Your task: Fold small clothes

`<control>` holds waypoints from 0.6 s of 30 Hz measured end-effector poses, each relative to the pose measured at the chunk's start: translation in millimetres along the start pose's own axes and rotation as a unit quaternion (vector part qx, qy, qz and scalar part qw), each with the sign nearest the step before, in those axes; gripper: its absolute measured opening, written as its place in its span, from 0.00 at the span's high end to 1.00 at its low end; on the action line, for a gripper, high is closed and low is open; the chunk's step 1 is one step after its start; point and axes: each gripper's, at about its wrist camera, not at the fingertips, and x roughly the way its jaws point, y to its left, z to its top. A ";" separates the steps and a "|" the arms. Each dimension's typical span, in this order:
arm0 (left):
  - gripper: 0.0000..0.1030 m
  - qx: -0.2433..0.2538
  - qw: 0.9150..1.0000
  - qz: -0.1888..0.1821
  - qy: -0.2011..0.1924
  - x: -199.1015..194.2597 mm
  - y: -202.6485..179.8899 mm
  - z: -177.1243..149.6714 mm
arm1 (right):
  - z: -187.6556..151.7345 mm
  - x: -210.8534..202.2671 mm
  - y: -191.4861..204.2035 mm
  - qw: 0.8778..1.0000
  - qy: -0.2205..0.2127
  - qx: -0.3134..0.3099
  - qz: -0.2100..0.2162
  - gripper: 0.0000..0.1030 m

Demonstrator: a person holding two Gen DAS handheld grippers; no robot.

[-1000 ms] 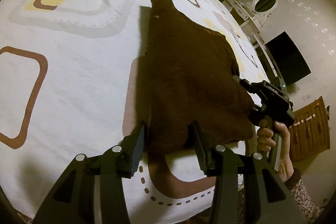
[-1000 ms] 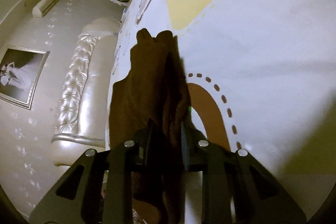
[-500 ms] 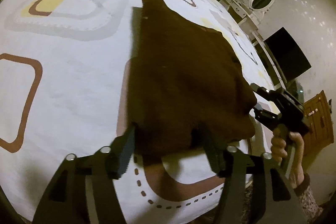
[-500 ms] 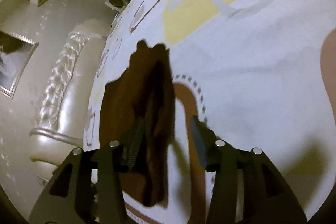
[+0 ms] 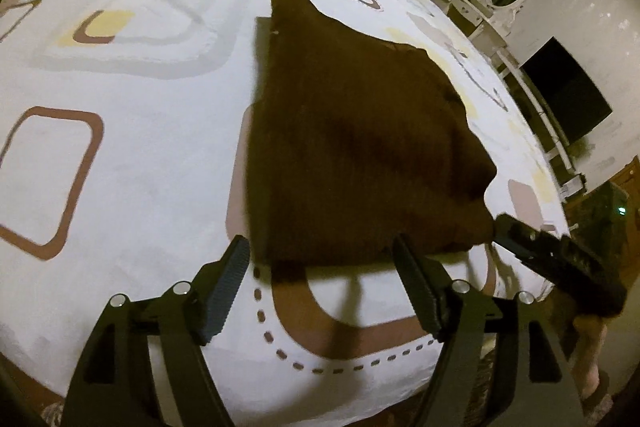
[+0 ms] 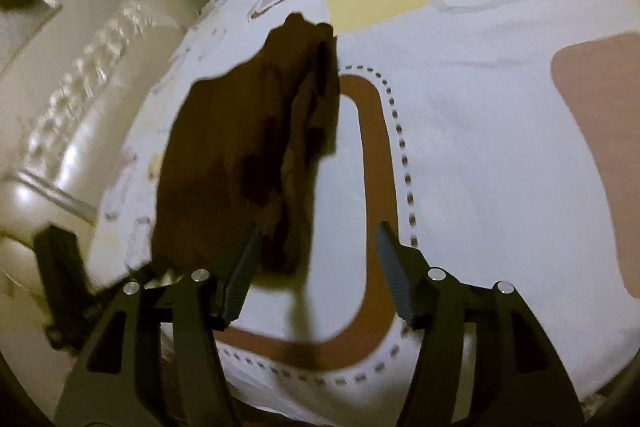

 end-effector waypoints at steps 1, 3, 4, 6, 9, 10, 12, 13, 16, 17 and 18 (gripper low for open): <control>0.29 0.002 1.000 0.005 -0.001 -2.1 -1.8 -2.3 | -5.0 -3.7 5.5 1.000 -0.002 -0.016 -0.015 0.43; 0.29 0.001 1.000 0.016 -0.005 -6.2 -6.0 -7.1 | -13.1 -9.1 12.1 0.999 -0.006 -0.032 -0.027 0.41; 0.29 0.001 1.000 0.020 -0.007 -7.7 -9.1 -9.4 | -17.2 -12.8 16.6 0.999 -0.008 -0.041 -0.033 0.40; 0.29 0.004 1.000 0.030 -0.009 -11.6 -14.2 -13.7 | -24.2 -18.6 21.6 0.998 -0.016 -0.051 -0.045 0.37; 0.25 0.010 0.998 0.052 -0.022 -18.6 -23.7 -18.9 | -28.8 -21.1 32.3 0.996 -0.021 -0.068 -0.058 0.35; 0.24 0.012 0.998 0.060 -0.029 -21.5 -26.6 -20.5 | -31.6 -22.2 35.8 0.995 -0.021 -0.072 -0.064 0.34; 0.23 0.012 0.996 0.072 -0.041 -28.2 -30.1 -23.8 | -35.5 -23.7 41.2 0.995 -0.020 -0.077 -0.064 0.33; 0.23 0.011 0.996 0.078 -0.046 -31.5 -31.1 -25.3 | -37.9 -25.0 43.5 0.994 -0.020 -0.081 -0.064 0.32; 0.20 0.006 0.994 0.089 -0.057 -39.6 -33.2 -29.8 | -45.6 -29.1 51.4 0.993 -0.024 -0.093 -0.072 0.28; 0.20 0.007 0.994 0.095 -0.061 -41.0 -34.5 -30.8 | -49.0 -31.2 52.9 0.993 -0.024 -0.096 -0.071 0.25; 0.19 0.013 0.992 0.105 -0.067 -43.8 -36.4 -32.9 | -51.2 -32.3 55.2 0.992 -0.025 -0.099 -0.072 0.21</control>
